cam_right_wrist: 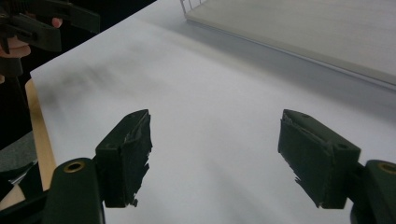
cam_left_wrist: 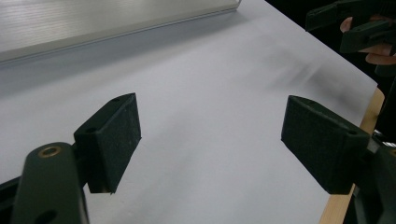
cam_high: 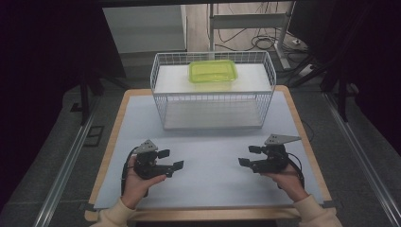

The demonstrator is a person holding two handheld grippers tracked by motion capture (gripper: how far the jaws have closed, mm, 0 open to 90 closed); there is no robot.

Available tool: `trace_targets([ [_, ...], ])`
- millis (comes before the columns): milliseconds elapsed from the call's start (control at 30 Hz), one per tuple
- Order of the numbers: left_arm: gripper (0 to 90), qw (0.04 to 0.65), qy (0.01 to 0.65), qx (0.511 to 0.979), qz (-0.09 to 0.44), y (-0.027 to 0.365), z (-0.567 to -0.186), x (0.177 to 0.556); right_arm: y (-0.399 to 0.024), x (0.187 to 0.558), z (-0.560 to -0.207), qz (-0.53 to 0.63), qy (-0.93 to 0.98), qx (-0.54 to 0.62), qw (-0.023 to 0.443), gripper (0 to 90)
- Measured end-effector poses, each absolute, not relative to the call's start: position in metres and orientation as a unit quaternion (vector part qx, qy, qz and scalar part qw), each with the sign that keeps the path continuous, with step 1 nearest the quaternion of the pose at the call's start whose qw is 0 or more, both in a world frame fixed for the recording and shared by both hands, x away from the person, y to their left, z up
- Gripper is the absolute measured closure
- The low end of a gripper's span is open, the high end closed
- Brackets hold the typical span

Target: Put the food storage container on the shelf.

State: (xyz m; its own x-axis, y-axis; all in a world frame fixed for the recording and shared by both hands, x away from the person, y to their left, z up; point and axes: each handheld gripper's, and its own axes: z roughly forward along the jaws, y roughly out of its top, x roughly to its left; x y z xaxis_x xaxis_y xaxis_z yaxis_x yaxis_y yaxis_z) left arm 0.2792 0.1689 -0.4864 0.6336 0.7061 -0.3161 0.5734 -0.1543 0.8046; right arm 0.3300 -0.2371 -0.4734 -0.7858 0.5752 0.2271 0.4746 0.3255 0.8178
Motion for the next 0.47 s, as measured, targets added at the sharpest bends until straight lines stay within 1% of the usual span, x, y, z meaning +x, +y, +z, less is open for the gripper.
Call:
trace_targets([
  [300,19.5,0.488,0.435,0.754,0.061,0.173,-0.494,0.281,-0.244,0.328,-0.477,0.492,0.803,0.330,0.068,25.8],
  [467,19.5,0.484,0.439,0.755,0.063,0.174,-0.497,0.283,-0.247,0.327,-0.480,0.485,0.803,0.334,0.094,21.4],
])
